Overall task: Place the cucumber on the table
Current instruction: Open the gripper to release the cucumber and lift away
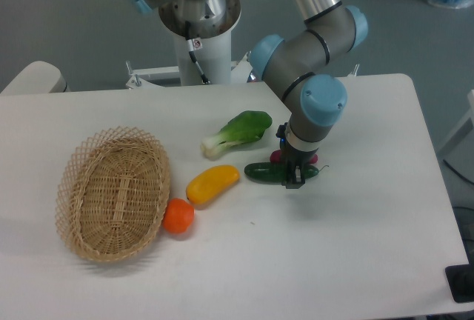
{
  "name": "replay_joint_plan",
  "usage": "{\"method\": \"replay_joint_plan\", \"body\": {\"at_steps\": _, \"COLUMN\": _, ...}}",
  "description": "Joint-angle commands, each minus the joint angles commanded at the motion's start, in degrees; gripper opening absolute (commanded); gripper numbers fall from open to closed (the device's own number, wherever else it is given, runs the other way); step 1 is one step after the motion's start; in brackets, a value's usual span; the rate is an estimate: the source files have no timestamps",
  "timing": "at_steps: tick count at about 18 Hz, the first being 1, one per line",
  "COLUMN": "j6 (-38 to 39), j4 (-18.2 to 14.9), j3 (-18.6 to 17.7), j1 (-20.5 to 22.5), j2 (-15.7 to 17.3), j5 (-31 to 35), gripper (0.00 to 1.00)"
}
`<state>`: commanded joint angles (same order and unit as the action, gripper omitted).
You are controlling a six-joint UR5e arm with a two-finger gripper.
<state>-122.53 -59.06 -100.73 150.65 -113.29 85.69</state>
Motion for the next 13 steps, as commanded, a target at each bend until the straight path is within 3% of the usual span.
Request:
{"method": "replay_joint_plan", "body": {"at_steps": 1, "j6": 0.6, "j4": 0.0, "j3": 0.6, "j1": 0.0, "j2": -0.1, "j5": 0.0, "gripper": 0.69}}
{"method": "replay_joint_plan", "body": {"at_steps": 2, "j6": 1.4, "j4": -0.4, "j3": 1.3, "j1": -0.1, "j2": -0.4, "j5": -0.1, "gripper": 0.79}}
{"method": "replay_joint_plan", "body": {"at_steps": 3, "j6": 2.6, "j4": -1.0, "j3": 1.9, "j1": 0.0, "j2": -0.4, "j5": -0.4, "gripper": 0.97}}
{"method": "replay_joint_plan", "body": {"at_steps": 4, "j6": 5.3, "j4": -1.3, "j3": 3.1, "j1": 0.0, "j2": -0.7, "j5": -0.6, "gripper": 1.00}}
{"method": "replay_joint_plan", "body": {"at_steps": 10, "j6": 19.1, "j4": -1.4, "j3": 9.8, "j1": -0.2, "j2": -3.5, "j5": -1.1, "gripper": 1.00}}
{"method": "replay_joint_plan", "body": {"at_steps": 13, "j6": 23.5, "j4": -1.3, "j3": 14.0, "j1": -0.8, "j2": -6.4, "j5": -0.5, "gripper": 1.00}}
